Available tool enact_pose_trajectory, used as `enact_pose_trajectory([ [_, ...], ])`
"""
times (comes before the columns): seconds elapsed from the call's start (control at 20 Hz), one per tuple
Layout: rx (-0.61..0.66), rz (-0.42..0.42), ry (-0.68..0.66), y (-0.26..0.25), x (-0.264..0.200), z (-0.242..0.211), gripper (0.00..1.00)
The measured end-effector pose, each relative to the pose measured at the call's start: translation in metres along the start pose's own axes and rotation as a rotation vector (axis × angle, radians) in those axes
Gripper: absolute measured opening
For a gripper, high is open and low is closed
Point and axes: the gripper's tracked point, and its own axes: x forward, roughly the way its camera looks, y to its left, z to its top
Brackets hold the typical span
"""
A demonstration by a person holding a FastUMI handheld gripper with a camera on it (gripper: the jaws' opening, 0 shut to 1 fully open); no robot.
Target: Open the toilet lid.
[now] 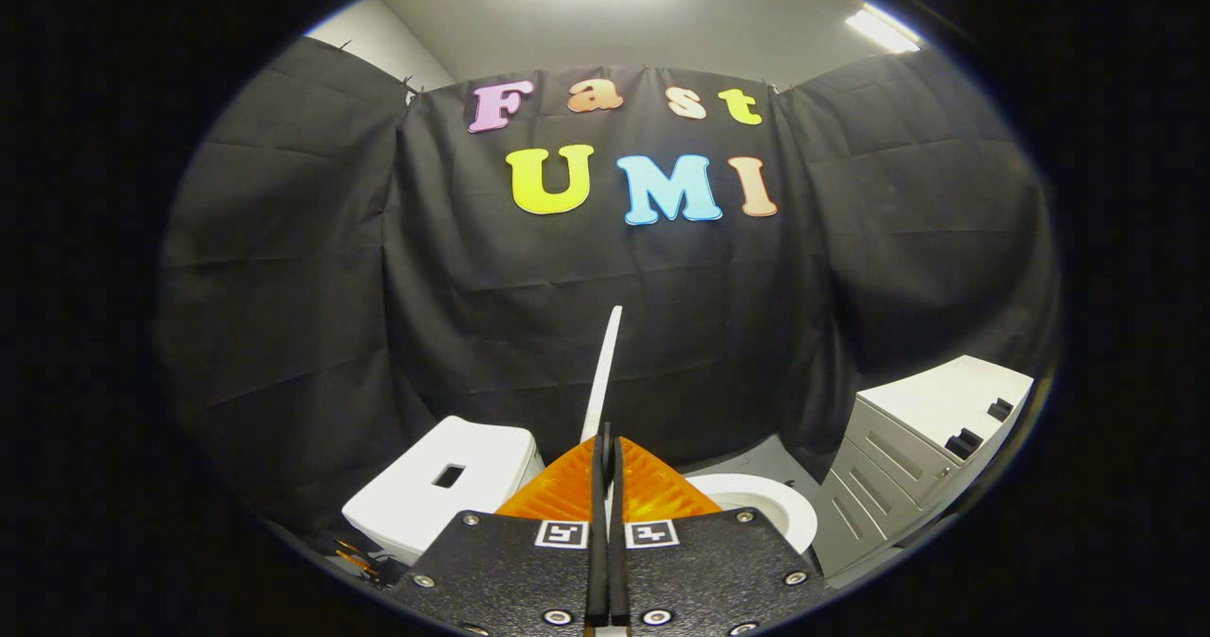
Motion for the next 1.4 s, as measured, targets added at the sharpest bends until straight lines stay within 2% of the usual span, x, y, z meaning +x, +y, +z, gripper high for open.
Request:
enact_pose_trajectory([
  [0.4, -0.088, 0.077, 0.0, 0.057, 0.001, 0.004, 0.0],
  [0.75, -0.016, 0.145, 0.028, 0.096, -0.007, 0.0, 0.0],
  [1.2, -0.037, 0.238, 0.059, 0.151, -0.001, -0.012, 0.0],
  [1.4, -0.008, 0.246, 0.085, 0.163, 0.0, -0.015, 0.0],
])
